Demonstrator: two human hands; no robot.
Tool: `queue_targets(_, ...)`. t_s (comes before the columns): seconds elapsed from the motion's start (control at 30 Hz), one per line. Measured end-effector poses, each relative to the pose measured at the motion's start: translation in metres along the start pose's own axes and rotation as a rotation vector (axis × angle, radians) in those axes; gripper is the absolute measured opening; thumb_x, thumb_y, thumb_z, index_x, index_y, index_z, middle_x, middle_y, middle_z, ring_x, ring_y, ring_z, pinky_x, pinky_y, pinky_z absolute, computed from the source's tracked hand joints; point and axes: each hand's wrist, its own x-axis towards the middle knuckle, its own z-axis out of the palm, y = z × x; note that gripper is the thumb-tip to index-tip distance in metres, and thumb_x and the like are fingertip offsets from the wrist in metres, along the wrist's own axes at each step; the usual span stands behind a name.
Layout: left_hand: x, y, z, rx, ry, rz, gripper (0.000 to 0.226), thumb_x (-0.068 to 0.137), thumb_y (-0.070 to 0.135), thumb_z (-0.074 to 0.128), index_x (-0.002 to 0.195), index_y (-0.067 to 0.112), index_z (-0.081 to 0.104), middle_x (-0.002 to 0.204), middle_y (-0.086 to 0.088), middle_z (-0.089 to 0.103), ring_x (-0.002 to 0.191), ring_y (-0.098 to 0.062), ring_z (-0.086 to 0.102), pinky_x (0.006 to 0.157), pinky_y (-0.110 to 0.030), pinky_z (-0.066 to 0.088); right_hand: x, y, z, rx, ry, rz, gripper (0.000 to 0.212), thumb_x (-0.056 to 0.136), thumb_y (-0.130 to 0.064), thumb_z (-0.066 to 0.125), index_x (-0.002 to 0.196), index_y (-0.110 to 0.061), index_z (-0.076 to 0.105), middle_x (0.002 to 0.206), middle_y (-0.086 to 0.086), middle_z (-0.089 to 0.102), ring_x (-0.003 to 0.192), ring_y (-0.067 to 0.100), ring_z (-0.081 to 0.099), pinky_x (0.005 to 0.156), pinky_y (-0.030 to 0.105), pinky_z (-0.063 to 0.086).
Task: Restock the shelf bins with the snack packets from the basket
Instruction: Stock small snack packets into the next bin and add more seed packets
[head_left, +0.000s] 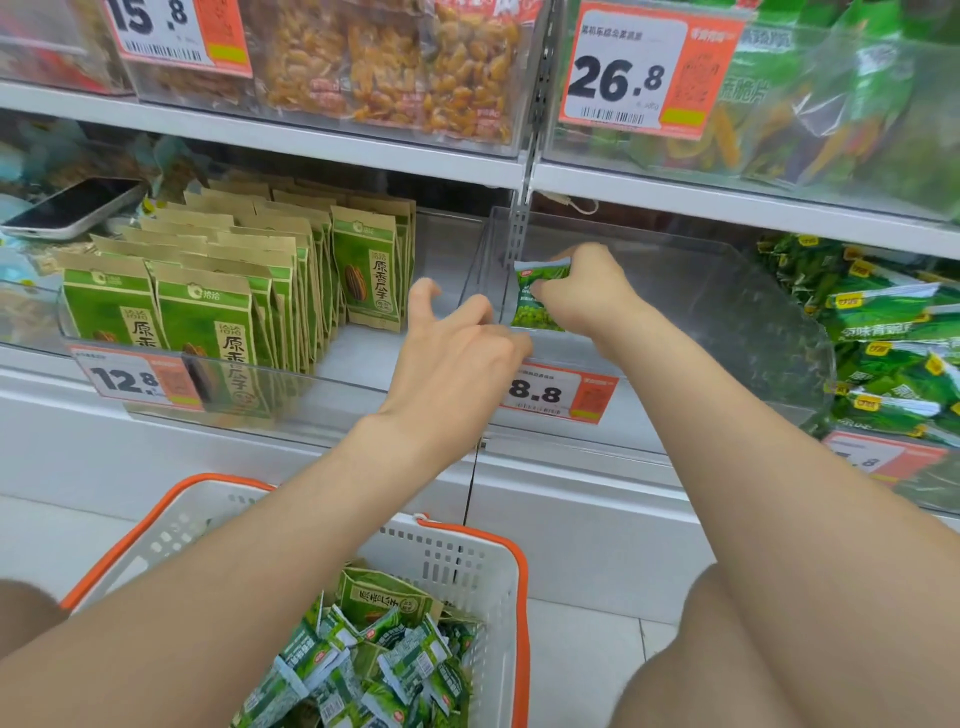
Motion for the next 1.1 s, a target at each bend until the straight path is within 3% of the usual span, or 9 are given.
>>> queue_targets(0.13,-0.004,0.004,-0.010,-0.012,-0.033,0.021,0.047,0.064,-0.002,0.081,0.097,0.029,0.071,0.079,0.010,0.070,0.112,-0.020,0.054,0.105,-0.057,0.012,-0.007,0.005,-0.006,-0.015,0.000,-0.027,0.026,0.094,-0.019,0.067,0.118,-0.009,0.063,0.110,0.013,0.067,0.096,0.026,0.067,0.061,0.027,0.045)
queue_targets(0.3,-0.028,0.012,-0.024,0.047,-0.104,0.050,0.047,0.062,-0.004,0.075,0.097,0.027,0.068,0.089,0.010,0.072,0.129,-0.023,0.052,0.106,-0.061,0.012,-0.017,0.011,-0.010,-0.147,-0.035,-0.050,0.024,0.092,-0.026,0.072,0.093,-0.008,0.056,0.093,0.009,0.060,0.069,0.016,0.055,0.049,0.026,0.035)
queue_targets(0.43,-0.041,0.012,-0.030,0.127,-0.181,0.094,0.050,0.062,-0.006,0.072,0.101,0.026,0.066,0.090,0.009,0.070,0.138,-0.023,0.046,0.107,-0.067,0.007,-0.026,0.009,-0.007,-0.140,-0.089,-0.062,0.022,0.090,-0.025,0.075,0.099,-0.006,0.067,0.099,0.013,0.069,0.089,0.029,0.067,0.064,0.030,0.046)
queue_targets(0.57,-0.049,0.008,-0.026,0.123,-0.194,0.139,0.043,0.065,-0.002,0.075,0.099,0.023,0.067,0.086,0.007,0.070,0.129,-0.024,0.052,0.108,-0.067,0.010,-0.027,0.008,0.001,-0.204,-0.126,-0.028,0.028,0.090,-0.025,0.076,0.109,-0.007,0.068,0.110,0.017,0.067,0.092,0.029,0.060,0.060,0.028,0.038)
queue_targets(0.7,-0.051,0.000,-0.024,-0.006,-0.120,0.185,0.014,0.089,0.029,0.069,0.103,0.025,0.069,0.094,0.010,0.071,0.132,-0.022,0.048,0.111,-0.063,0.013,-0.020,0.008,0.008,-0.296,-0.174,0.013,0.024,0.092,-0.018,0.071,0.109,-0.003,0.065,0.109,0.019,0.067,0.091,0.033,0.063,0.059,0.031,0.042)
queue_targets(0.83,-0.051,-0.004,-0.032,-0.174,0.007,0.107,0.040,0.098,0.043,0.045,0.124,0.022,0.066,0.146,0.002,0.056,0.145,-0.029,0.034,0.111,-0.057,0.023,-0.006,0.003,0.015,-0.300,-0.188,0.056,0.029,0.092,-0.010,0.061,0.119,-0.007,0.070,0.109,0.018,0.071,0.100,0.033,0.070,0.080,0.038,0.062)
queue_targets(0.97,-0.040,-0.017,-0.029,-0.310,0.129,-0.070,0.052,0.098,0.033,0.053,0.147,0.018,0.047,0.149,-0.009,0.044,0.135,-0.033,0.041,0.104,-0.051,0.039,0.012,-0.006,0.024,-0.363,-0.171,0.099,0.041,0.094,-0.019,0.063,0.133,-0.007,0.061,0.121,0.013,0.068,0.108,0.031,0.069,0.083,0.040,0.062)
queue_targets(1.03,-0.034,-0.024,-0.020,-0.427,-0.006,-0.192,0.068,0.102,0.040,0.051,0.160,0.013,0.027,0.154,-0.012,0.039,0.136,-0.034,0.045,0.105,-0.052,0.044,0.022,-0.009,0.029,-0.367,-0.176,0.133,0.048,0.093,-0.019,0.063,0.139,-0.007,0.055,0.127,0.011,0.066,0.101,0.030,0.070,0.068,0.034,0.059)
queue_targets(1.1,-0.030,-0.028,-0.011,-0.475,-0.173,-0.266,0.069,0.105,0.046,0.046,0.159,0.012,0.020,0.141,-0.016,0.054,0.123,-0.038,0.056,0.095,-0.051,0.051,0.033,-0.008,0.034,-0.330,-0.189,0.158,0.044,0.091,-0.013,0.065,0.134,-0.005,0.058,0.124,0.013,0.067,0.095,0.029,0.071,0.061,0.027,0.055)
